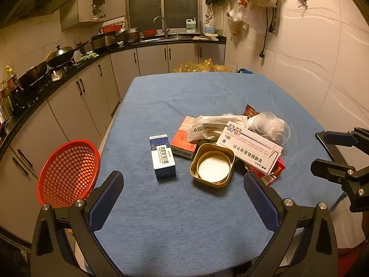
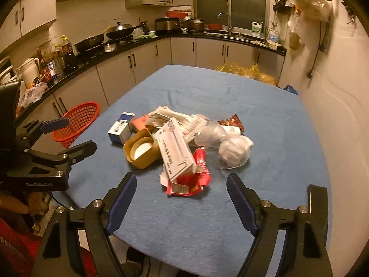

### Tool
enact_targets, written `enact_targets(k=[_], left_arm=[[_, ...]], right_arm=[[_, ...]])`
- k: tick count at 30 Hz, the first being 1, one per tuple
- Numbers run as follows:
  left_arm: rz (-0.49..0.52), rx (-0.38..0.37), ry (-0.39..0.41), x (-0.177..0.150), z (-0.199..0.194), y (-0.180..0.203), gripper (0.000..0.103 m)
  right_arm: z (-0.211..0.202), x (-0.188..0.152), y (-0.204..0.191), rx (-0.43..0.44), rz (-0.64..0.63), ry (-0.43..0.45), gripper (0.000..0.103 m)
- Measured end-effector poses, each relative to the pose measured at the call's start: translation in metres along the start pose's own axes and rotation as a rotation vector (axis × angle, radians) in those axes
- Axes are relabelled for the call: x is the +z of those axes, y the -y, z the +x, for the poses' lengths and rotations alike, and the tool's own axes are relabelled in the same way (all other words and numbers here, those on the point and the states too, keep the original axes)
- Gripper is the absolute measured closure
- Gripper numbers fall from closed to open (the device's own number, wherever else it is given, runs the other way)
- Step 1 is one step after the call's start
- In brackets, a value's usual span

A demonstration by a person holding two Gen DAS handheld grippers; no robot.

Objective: Collect trash

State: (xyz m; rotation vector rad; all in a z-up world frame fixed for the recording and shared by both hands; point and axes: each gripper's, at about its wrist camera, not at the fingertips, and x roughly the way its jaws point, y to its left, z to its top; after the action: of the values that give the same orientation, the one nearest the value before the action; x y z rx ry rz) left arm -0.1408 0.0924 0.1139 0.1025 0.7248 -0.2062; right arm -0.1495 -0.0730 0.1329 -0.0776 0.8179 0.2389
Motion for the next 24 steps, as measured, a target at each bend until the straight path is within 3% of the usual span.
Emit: enact_targets(k=[24], left_arm=[[-0.013, 0.008, 0.011, 0.004, -0.009, -0.014, 0.0]], right_arm=[[0.009, 0.011, -0.017, 0.076, -0.029, -0.012, 0.025]])
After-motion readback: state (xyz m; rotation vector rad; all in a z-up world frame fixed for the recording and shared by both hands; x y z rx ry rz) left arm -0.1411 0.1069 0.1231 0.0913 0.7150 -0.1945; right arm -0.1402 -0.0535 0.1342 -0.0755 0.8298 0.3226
